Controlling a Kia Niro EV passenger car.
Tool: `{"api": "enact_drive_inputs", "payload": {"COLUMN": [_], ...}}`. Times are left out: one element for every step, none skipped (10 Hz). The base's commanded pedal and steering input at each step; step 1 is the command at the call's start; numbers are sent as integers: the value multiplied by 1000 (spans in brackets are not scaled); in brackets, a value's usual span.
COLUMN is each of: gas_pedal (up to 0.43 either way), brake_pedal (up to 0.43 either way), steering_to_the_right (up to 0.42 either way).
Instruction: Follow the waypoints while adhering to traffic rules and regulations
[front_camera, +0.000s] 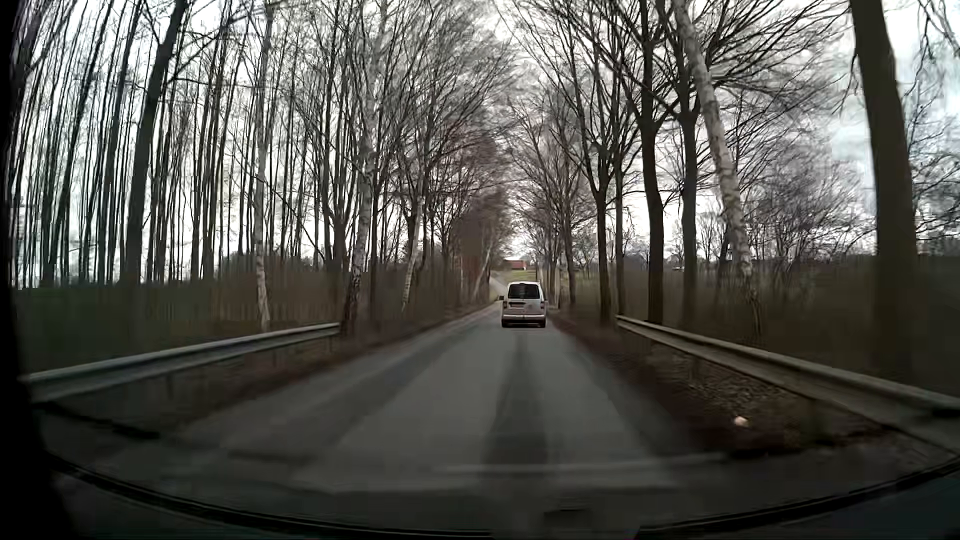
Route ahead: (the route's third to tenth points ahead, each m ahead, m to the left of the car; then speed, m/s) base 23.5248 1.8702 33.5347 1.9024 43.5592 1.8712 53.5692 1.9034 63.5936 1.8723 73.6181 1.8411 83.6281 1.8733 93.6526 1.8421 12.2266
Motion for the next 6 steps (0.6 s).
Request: {"api": "enact_drive_inputs", "payload": {"gas_pedal": [79, 79, 79, 79, 79, 79], "brake_pedal": [0, 0, 0, 0, 0, 0], "steering_to_the_right": [4, 5, 5, 4, 5, 4]}}
